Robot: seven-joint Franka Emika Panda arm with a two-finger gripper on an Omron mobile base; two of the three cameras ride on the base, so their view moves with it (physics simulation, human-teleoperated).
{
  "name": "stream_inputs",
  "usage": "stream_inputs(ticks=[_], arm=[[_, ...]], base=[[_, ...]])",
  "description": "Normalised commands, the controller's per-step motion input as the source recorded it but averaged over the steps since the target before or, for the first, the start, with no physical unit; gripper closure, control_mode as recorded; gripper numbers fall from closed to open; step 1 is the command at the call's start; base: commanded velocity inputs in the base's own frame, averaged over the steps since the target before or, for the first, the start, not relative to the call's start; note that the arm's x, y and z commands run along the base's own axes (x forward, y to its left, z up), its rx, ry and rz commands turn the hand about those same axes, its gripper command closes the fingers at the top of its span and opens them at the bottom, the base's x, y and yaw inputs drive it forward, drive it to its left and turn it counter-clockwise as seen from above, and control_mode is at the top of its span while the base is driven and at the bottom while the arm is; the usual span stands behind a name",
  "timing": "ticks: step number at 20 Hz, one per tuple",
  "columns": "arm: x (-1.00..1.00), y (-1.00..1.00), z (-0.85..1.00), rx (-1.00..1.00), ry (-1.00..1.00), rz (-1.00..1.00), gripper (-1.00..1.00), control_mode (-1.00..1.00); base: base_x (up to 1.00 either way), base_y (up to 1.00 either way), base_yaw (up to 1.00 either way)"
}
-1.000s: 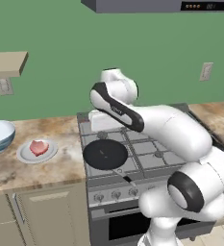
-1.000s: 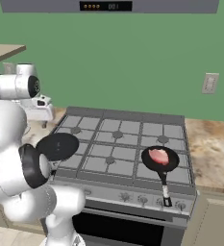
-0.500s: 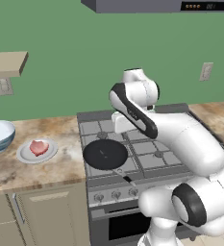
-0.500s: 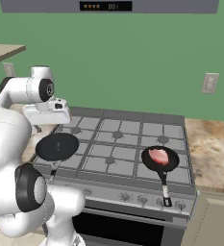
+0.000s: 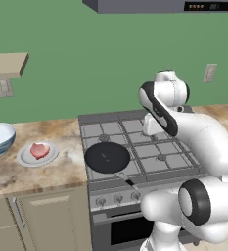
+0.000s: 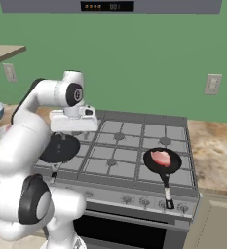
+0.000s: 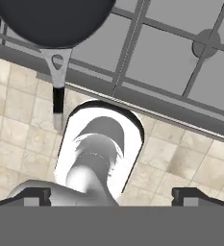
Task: Place one of the steaks on the plate and the other in the bowl. Then place the bowl in the fridge.
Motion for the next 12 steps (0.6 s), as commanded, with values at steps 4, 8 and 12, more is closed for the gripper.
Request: stream_inputs(ticks=[4,8,12], arm=[[0.00,-0.85,0.00,0.00,0.05,0.08,-1.00,-1.00],[0.00,-0.87,0.00,0.00,0.02,0.09,-1.00,-1.00],[0.00,-0.80,0.00,0.00,0.01,0.12,-1.00,-1.00]], base=[[0.00,0.00,0.00],[0.00,0.00,0.00],[0.00,0.00,0.00]])
